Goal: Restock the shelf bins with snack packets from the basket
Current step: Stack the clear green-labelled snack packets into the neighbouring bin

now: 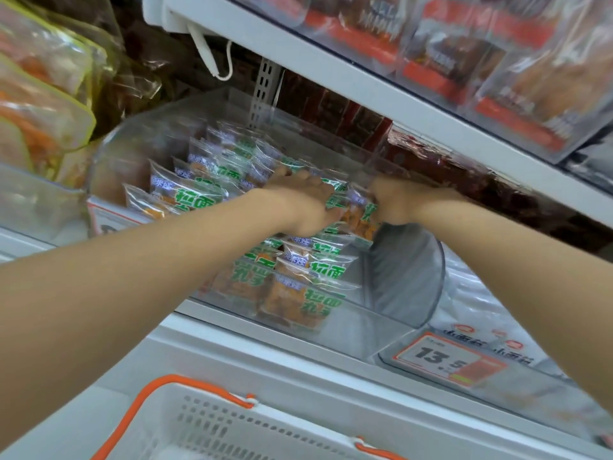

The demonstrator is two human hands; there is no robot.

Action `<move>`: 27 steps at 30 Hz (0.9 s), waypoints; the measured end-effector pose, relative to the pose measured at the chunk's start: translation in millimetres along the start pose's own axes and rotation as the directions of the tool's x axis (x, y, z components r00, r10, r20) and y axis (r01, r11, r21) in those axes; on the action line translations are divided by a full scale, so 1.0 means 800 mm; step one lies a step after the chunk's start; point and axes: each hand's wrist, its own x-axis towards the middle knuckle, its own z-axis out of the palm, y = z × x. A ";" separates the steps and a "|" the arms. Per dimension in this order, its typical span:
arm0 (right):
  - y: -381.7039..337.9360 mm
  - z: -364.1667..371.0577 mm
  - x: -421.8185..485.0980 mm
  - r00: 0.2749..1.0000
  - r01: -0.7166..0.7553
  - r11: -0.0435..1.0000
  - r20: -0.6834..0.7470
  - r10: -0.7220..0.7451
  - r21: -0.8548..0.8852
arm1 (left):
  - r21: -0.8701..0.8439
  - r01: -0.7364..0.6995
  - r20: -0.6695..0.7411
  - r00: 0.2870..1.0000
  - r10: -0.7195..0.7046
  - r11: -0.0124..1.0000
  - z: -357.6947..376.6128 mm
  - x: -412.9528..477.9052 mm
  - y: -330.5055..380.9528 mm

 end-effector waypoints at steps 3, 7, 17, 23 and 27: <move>-0.005 0.016 -0.001 0.995 -0.018 0.999 -0.098 0.014 -0.042 | -0.014 -0.003 -0.005 1.000 0.003 1.000 0.001 -0.001 0.002; -0.008 0.021 -0.003 0.993 -0.018 0.999 -0.119 0.012 -0.047 | -0.027 -0.006 -0.010 1.000 0.005 1.000 0.003 0.001 -0.001; -0.019 0.017 -0.010 0.984 -0.106 0.975 -0.164 0.074 -0.194 | -0.047 -0.020 -0.021 1.000 0.019 0.999 0.005 0.002 -0.002; -0.020 0.020 -0.017 0.985 -0.101 0.966 -0.163 0.063 -0.237 | -0.051 -0.026 -0.022 0.999 0.025 0.998 0.007 0.003 -0.003; -0.026 0.020 -0.009 0.984 -0.127 0.949 -0.155 0.084 -0.290 | -0.057 -0.034 -0.018 0.999 0.033 0.998 0.007 0.002 -0.003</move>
